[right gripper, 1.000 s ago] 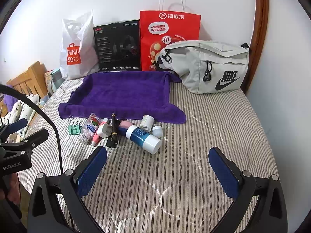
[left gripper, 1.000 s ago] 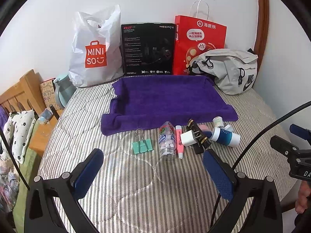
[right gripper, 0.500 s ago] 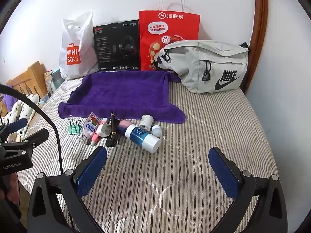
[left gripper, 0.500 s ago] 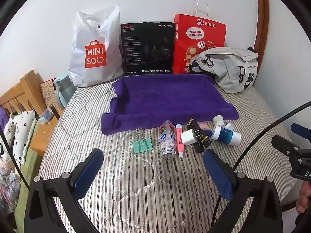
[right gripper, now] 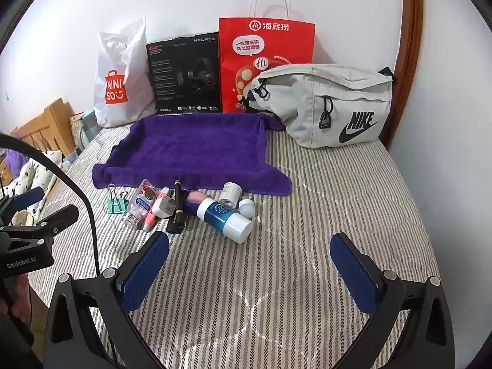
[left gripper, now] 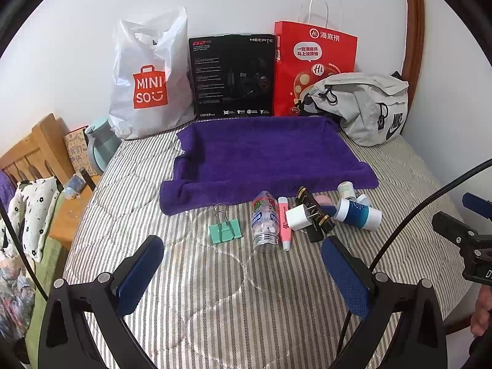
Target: Organize rigid objects
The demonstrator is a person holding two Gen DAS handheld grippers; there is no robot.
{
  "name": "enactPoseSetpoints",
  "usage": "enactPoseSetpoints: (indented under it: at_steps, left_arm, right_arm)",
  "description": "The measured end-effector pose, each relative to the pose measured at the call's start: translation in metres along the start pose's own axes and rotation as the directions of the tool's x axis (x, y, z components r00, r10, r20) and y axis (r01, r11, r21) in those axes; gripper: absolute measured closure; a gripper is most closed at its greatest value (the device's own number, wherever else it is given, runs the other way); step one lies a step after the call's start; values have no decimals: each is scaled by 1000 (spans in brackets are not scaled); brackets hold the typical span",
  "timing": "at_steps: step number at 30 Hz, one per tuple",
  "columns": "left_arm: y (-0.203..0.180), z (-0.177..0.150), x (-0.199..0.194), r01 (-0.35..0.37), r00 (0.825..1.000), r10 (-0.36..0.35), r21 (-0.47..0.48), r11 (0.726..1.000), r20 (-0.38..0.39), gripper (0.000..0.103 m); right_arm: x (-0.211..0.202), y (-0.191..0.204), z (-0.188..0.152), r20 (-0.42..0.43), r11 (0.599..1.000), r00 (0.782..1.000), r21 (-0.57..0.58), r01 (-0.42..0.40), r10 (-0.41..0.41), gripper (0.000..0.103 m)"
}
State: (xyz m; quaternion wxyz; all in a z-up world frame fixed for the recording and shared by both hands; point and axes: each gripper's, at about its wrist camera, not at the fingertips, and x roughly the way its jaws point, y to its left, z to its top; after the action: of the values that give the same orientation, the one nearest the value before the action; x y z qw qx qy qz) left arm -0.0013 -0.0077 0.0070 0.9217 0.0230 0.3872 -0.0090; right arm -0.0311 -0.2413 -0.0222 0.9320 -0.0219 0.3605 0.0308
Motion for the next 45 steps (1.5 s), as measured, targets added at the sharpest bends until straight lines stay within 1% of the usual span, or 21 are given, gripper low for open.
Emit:
enactPoseSetpoints:
  at_steps: [11, 16, 20, 22, 24, 27, 29, 30, 31, 32, 33, 34, 35, 37, 39, 40, 41, 43, 45]
  left_arm:
    - [5, 4, 2, -9, 1000, 9, -7, 1000, 0, 0]
    - [9, 4, 14, -14, 1000, 14, -16, 1000, -21, 0]
    - [16, 2, 41, -19, 998, 16, -41, 999, -60, 0]
    - [22, 1, 57, -37, 996, 31, -64, 997, -89, 0]
    - [26, 0, 75, -55, 992, 47, -63, 997, -117, 0]
    - [34, 1, 98, -77, 989, 67, -72, 994, -133, 0]
    - [41, 3, 112, -74, 987, 58, -100, 992, -153, 0]
    - [44, 3, 116, -66, 988, 48, -122, 990, -147, 0]
    - [46, 2, 120, -53, 989, 32, -149, 987, -142, 0]
    - [48, 0, 128, -28, 989, 0, -186, 982, -151, 1]
    - [50, -1, 134, -10, 986, -25, -205, 979, -164, 2]
    - [50, -2, 140, -1, 983, -38, -215, 977, -180, 5]
    - [50, -3, 146, -8, 982, -34, -217, 976, -188, 8]
    - [49, -4, 153, -33, 981, -9, -209, 977, -196, 11]
    - [47, -6, 160, -44, 977, 1, -195, 980, -215, 15]
    - [47, -6, 162, -51, 976, 8, -193, 980, -219, 21]
    - [47, -7, 161, -71, 977, 31, -185, 980, -209, 25]
    - [45, -6, 162, -83, 975, 43, -178, 980, -219, 27]
    - [44, -5, 161, -90, 975, 51, -172, 981, -217, 39]
  right_arm:
    - [2, 0, 2, 0, 1000, 1000, 1, -6, 6, 0]
    - [7, -1, 2, -9, 1000, 1000, 6, -12, 12, 0]
    - [16, -3, 1, -29, 1000, 1000, 8, -3, 4, 0]
    - [22, -4, 0, -42, 1000, 999, 4, -1, 1, 0]
    - [28, -5, -1, -53, 1000, 999, 2, -3, 3, 0]
    - [38, -7, -2, -72, 1000, 997, 4, -5, 5, 0]
    - [44, -7, -2, -85, 1000, 996, 4, -2, 3, 0]
    - [47, -9, -2, -90, 1000, 996, 4, 1, -1, 0]
    - [50, -9, -2, -93, 1000, 996, 3, 4, -4, 0]
    - [51, -9, -1, -95, 1000, 995, 3, 5, -4, 0]
    - [54, -10, -1, -100, 1000, 995, 6, 5, -4, 0]
    - [56, -11, 0, -105, 1000, 995, 8, 5, -4, 0]
    - [58, -12, 0, -110, 1000, 994, 9, 5, -4, 0]
    - [63, -13, 2, -118, 1000, 993, 9, 5, -4, 0]
    - [67, -13, 3, -125, 1000, 992, 10, 4, -2, 0]
    - [69, -13, 3, -130, 1000, 992, 11, 1, 0, 0]
    - [72, -13, 4, -133, 1000, 991, 11, 0, 2, 0]
    - [77, -14, 6, -141, 1000, 990, 10, -3, 4, 0]
    - [81, -15, 7, -146, 1000, 989, 10, 3, -1, 0]
